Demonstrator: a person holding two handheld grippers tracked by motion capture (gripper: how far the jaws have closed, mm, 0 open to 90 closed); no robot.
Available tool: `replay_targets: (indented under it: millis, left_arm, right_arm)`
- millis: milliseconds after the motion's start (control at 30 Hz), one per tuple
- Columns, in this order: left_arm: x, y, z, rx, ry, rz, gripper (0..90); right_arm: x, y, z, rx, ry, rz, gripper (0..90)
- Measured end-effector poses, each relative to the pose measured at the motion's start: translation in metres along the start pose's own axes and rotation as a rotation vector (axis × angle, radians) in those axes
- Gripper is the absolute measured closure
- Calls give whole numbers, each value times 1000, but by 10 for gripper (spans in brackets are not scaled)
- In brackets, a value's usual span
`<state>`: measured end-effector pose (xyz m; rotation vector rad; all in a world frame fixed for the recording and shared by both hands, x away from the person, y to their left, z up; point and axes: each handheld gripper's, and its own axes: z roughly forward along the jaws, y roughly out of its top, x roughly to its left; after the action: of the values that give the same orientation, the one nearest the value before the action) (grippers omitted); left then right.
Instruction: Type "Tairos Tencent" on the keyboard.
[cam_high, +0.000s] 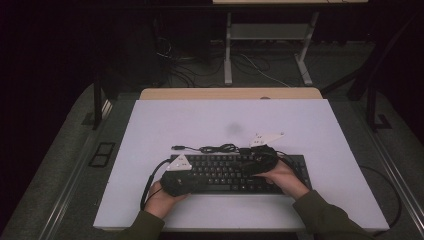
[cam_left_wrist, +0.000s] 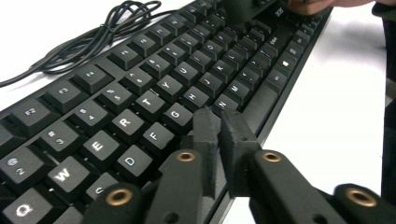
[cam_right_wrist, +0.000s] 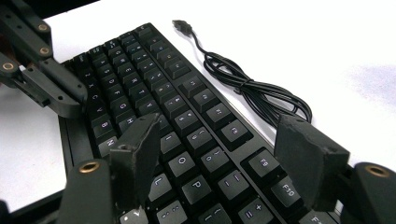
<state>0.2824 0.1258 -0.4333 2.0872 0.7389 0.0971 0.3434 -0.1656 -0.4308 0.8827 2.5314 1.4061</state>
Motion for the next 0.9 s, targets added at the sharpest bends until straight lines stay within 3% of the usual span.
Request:
replay_targets:
  millis: [500,900]
  left_arm:
    - [6,3,-2,-32,30,-10,601]
    - [14,8,0,-49,47,-19,437]
  right_arm:
    - [-1,-2,-6,9,-9,20,374]
    - [0,-9,-15,17,-21,37,571]
